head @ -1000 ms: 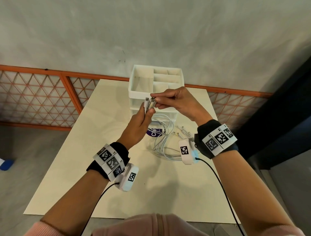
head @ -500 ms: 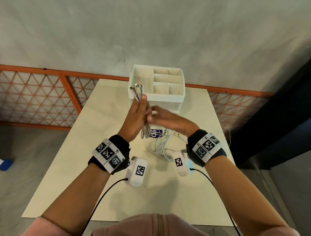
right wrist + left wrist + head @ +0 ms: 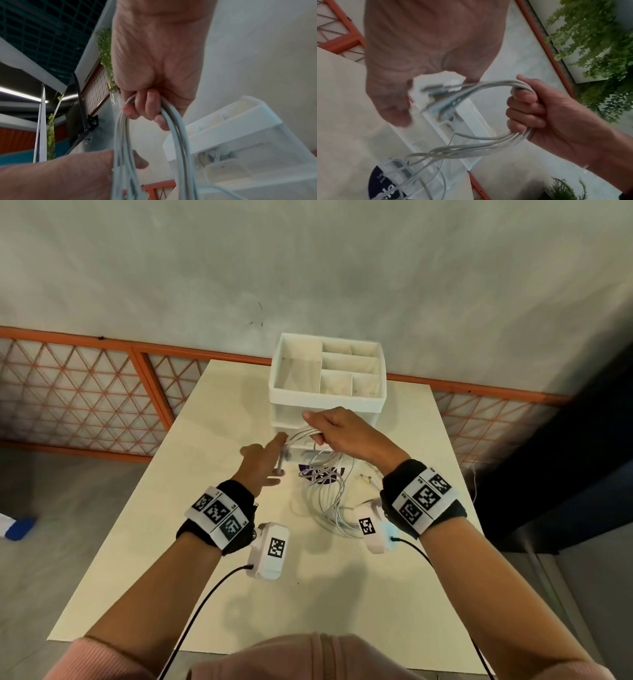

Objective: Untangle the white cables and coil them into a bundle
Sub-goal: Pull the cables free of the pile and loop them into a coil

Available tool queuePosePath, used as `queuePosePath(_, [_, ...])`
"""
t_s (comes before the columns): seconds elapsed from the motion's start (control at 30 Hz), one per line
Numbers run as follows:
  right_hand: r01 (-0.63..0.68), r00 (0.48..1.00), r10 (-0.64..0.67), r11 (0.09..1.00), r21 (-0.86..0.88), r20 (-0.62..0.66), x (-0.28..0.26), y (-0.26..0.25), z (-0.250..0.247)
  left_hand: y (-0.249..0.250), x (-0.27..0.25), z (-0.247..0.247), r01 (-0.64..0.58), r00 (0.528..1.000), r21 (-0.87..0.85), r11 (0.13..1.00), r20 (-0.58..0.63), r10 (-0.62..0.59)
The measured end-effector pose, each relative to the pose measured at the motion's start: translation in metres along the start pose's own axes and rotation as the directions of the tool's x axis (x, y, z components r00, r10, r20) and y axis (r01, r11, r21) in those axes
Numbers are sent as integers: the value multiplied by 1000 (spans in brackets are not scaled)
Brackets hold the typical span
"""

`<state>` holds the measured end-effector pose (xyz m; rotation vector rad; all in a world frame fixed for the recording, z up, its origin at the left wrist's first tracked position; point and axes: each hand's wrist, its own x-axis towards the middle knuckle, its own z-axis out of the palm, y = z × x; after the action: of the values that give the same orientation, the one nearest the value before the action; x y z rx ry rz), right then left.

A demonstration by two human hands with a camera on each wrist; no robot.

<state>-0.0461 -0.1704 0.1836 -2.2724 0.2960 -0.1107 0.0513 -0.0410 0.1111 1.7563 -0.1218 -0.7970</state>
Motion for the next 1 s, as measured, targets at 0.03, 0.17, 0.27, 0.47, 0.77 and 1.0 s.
queuePosePath(0.03, [-8,1000,8,1000,-23,6,1,1,-1,-1,0,0,-25,999,43,999,-45,27])
queuePosePath(0.17, [-2,1000,5,995,-102,31,4,2,-1,14,-17,4,-394,919,89,915,16,394])
queuePosePath(0.27, [-1,1000,1,995,-101,5,8,1,-2,24,-34,9,-449,870,50,892,252,423])
queuePosePath(0.47, [-94,995,102,964,248,-21,7,12,-10,32,-38,7,-411,832,-118,904,356,425])
queuePosePath(0.77, [-117,992,115,790,602,41,8,54,24,44,-29,-3,-399,853,-274,875,238,464])
queuePosePath(1.0, [-86,968,218,758,647,-127,11,32,24,24,-26,19,-541,805,-80,838,240,542])
